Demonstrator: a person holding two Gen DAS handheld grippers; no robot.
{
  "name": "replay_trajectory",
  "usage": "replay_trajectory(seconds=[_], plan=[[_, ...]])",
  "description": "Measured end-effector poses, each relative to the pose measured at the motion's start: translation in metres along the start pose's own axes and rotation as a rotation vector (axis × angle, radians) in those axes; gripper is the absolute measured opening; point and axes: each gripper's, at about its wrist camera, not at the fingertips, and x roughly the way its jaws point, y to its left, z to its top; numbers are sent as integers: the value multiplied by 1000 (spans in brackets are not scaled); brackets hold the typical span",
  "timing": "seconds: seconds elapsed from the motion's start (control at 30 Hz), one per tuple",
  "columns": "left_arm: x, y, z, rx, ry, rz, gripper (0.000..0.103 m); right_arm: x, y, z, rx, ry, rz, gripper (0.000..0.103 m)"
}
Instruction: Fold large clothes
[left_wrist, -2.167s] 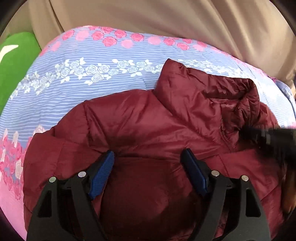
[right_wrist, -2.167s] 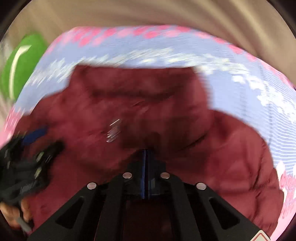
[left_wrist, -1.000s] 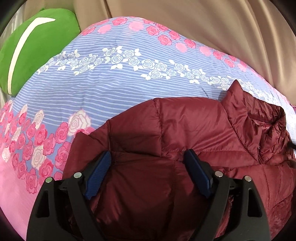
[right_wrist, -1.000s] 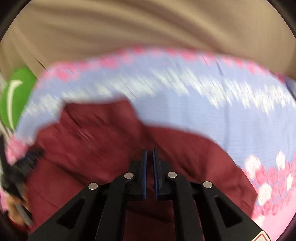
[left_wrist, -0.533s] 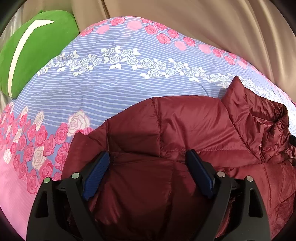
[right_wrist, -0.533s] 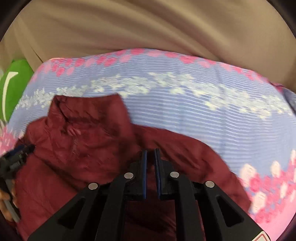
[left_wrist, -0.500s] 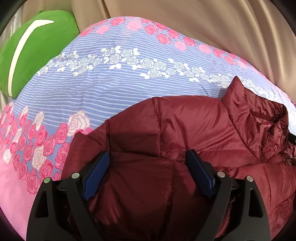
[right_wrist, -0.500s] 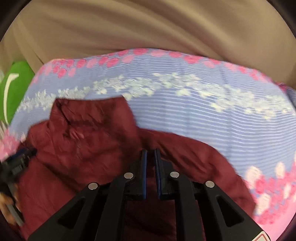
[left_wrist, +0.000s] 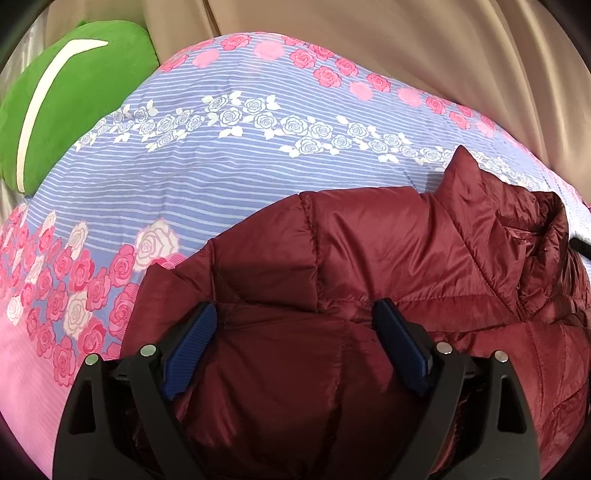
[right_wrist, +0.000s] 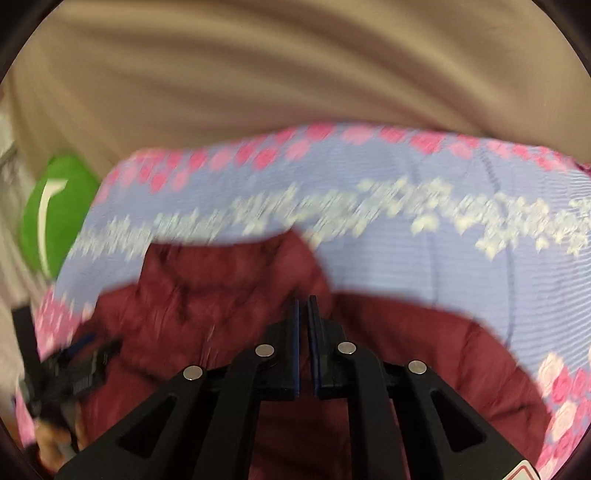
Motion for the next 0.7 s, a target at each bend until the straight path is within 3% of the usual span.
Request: replay_trajectory(seconds=[0.13, 0.23, 0.4, 0.47, 0.6, 0.63, 0.7], plan=[[2, 1, 2, 8, 2, -1, 86, 39, 37, -8, -112, 90, -45, 10], [2, 2, 2, 6, 3, -7, 87, 61, 47, 9, -104, 75, -104, 5], [2, 1, 1, 5, 4, -11, 88, 14, 14, 18, 44, -60, -40, 4], [2, 0, 1, 6, 4, -9, 88, -12, -3, 5, 34, -73, -78, 8], [2, -1, 0, 9, 4, 0, 88, -21, -51, -33, 51, 13, -196, 11], [2, -1, 0, 8, 4, -3, 89, -12, -68, -44, 77, 55, -249, 0], [2, -1, 1, 4, 0, -15, 90, -11, -93, -61, 128, 53, -204, 0]])
